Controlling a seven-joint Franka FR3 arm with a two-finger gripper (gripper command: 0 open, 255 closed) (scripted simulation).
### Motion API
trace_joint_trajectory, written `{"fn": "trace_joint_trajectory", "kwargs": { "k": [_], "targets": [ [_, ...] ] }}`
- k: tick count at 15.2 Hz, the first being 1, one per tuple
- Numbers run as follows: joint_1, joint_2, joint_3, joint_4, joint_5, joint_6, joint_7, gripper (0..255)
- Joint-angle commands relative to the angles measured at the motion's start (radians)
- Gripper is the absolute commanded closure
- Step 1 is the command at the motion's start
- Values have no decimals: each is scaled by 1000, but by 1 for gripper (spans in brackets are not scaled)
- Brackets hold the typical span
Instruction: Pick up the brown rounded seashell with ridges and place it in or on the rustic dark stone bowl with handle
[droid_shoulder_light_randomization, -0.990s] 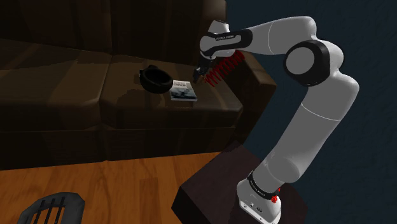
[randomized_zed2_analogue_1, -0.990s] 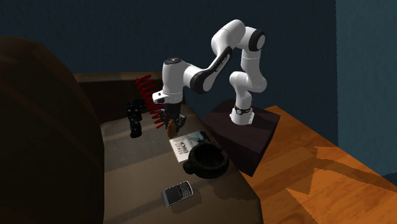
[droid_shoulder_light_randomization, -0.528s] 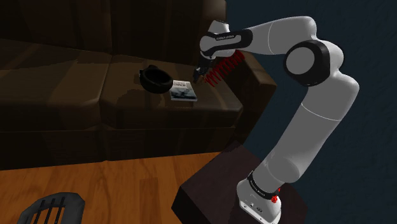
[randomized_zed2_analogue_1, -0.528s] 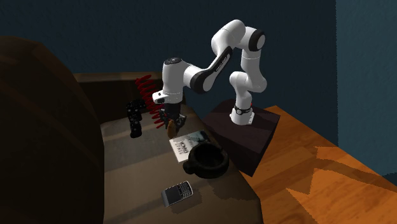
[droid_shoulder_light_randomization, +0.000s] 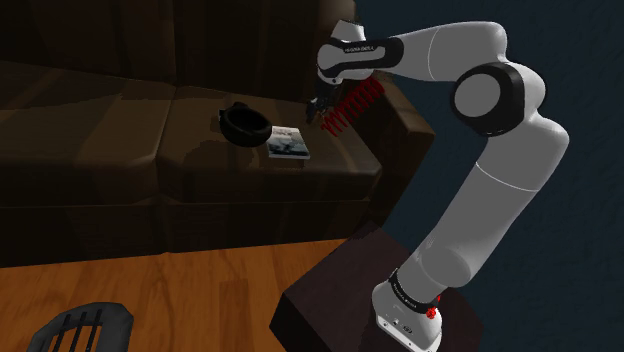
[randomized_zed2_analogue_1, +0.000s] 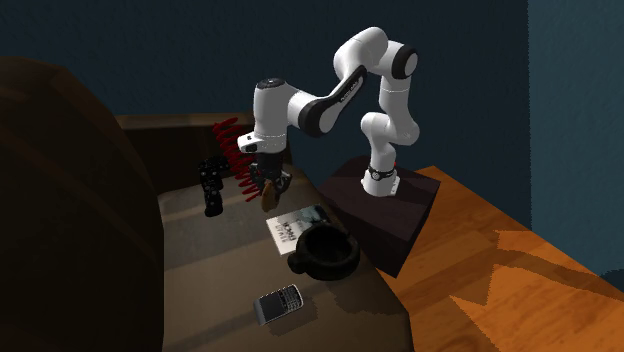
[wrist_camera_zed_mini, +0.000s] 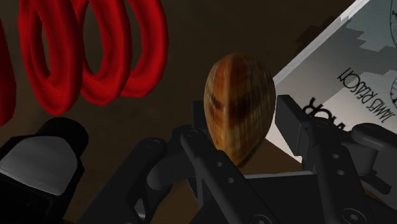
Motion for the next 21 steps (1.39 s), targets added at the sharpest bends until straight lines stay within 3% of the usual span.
{"fn": "trace_joint_trajectory", "kwargs": {
  "k": [1, 21],
  "targets": [
    [1, -5, 0, 20, -2, -25, 2, 255],
    [-2, -16, -3, 276, -8, -292, 8, 255]
  ]
}}
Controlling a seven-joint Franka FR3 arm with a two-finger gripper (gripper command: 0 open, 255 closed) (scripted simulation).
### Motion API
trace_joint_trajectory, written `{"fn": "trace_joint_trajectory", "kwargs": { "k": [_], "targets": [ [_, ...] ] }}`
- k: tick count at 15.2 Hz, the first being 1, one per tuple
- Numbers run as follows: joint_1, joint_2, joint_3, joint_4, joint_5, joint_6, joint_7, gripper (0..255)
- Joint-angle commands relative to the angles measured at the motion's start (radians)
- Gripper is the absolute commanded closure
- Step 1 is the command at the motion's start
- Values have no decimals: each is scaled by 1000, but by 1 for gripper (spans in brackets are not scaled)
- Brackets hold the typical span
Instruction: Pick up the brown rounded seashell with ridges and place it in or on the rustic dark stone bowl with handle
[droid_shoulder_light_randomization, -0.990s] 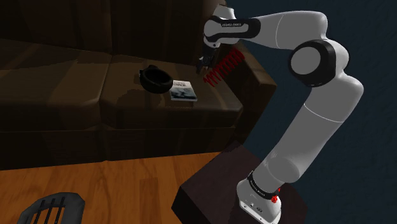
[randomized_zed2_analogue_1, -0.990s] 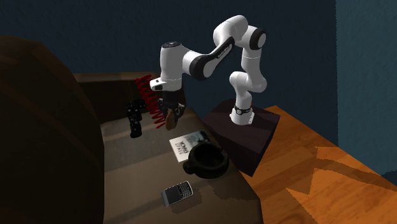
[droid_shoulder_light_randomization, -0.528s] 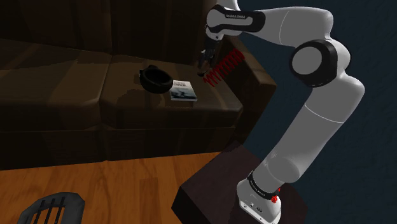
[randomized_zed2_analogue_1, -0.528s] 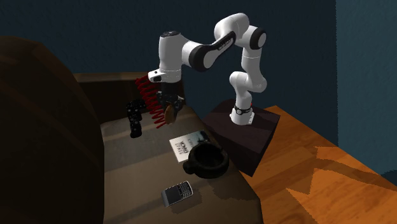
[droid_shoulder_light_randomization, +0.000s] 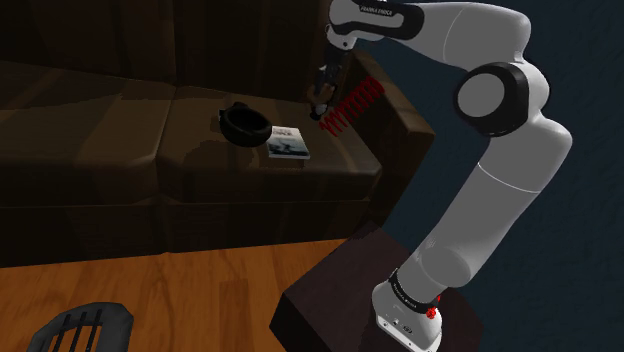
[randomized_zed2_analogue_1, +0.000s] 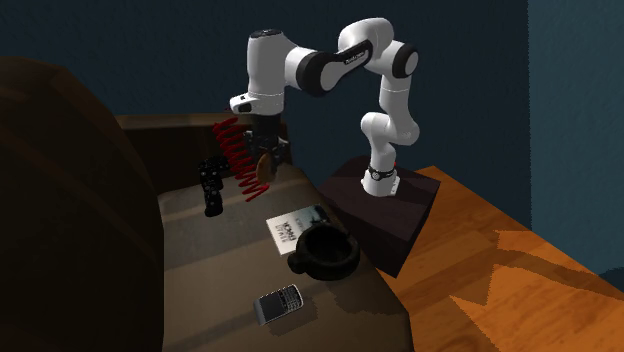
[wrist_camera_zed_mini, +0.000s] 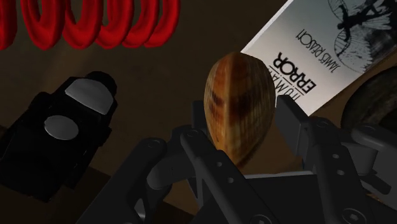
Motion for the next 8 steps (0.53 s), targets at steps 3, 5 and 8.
{"fn": "trace_joint_trajectory", "kwargs": {
  "k": [3, 5, 8],
  "targets": [
    [-2, 6, -1, 65, 2, -59, -1, 255],
    [-3, 9, -1, 85, 2, -76, -1, 255],
    [36, 22, 27, 105, -7, -83, 66, 255]
  ]
}}
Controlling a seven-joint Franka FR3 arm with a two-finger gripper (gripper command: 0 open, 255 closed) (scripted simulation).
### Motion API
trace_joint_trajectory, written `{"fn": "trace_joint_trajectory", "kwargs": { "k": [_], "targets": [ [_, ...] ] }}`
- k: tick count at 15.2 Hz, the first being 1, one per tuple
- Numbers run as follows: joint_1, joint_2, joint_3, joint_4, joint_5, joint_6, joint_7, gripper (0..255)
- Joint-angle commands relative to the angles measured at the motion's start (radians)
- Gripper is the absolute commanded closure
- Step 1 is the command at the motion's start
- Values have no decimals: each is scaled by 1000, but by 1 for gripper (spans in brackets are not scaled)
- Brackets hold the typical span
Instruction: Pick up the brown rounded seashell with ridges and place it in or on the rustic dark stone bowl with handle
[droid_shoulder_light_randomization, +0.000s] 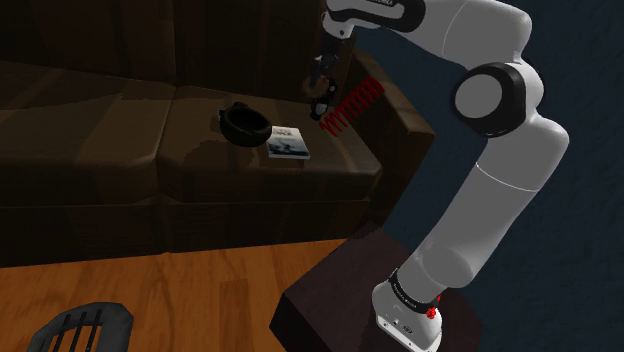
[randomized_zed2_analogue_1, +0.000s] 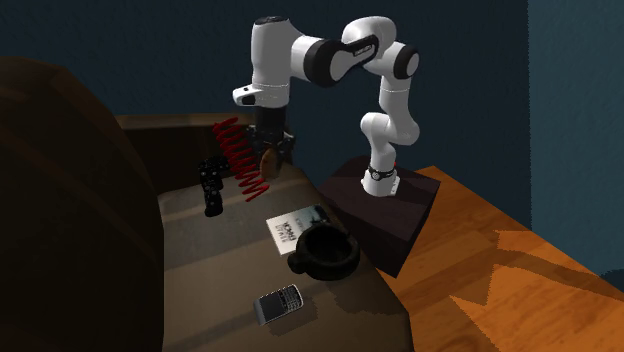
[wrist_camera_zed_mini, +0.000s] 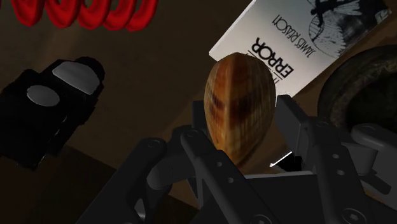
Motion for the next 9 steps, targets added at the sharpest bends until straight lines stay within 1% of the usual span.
{"fn": "trace_joint_trajectory", "kwargs": {
  "k": [1, 5, 9],
  "targets": [
    [24, 12, 18, 23, -5, -11, 44, 255],
    [73, 47, 53, 75, -15, -28, 130, 255],
    [122, 101, 84, 154, -23, -55, 213, 255]
  ]
}}
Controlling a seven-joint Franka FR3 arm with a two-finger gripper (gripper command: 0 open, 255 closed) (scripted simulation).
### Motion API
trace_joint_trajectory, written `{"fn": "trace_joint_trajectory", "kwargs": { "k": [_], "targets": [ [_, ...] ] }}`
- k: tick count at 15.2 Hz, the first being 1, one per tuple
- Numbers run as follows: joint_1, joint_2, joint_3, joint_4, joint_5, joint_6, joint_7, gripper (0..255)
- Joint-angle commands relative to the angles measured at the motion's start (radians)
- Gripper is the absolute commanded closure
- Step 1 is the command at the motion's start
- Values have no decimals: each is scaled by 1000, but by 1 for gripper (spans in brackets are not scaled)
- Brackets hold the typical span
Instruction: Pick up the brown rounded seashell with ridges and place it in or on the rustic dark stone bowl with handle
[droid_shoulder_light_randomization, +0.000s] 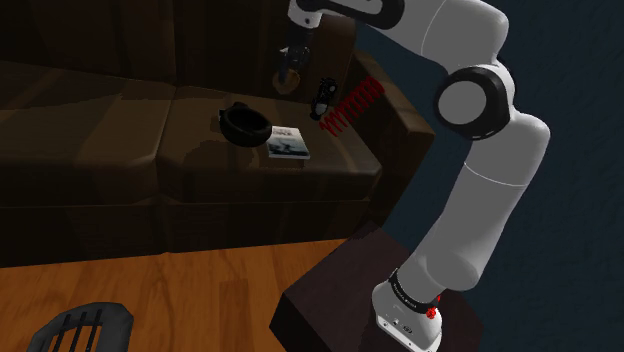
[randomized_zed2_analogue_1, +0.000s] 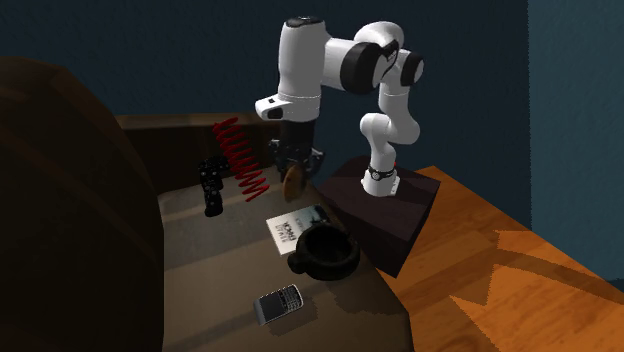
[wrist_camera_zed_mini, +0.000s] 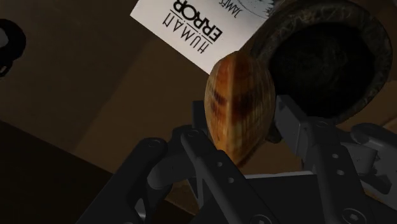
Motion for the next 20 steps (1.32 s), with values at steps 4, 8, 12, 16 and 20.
{"fn": "trace_joint_trajectory", "kwargs": {
  "k": [4, 8, 12, 16, 20],
  "targets": [
    [63, 78, 36, 112, -12, -37, 103, 255],
    [105, 155, 56, 217, -19, -67, 165, 255],
    [108, 131, 56, 126, -21, 1, 168, 255],
    [109, 115, 56, 48, -23, 63, 171, 255],
    [111, 105, 56, -21, -24, 122, 173, 255]
  ]
}}
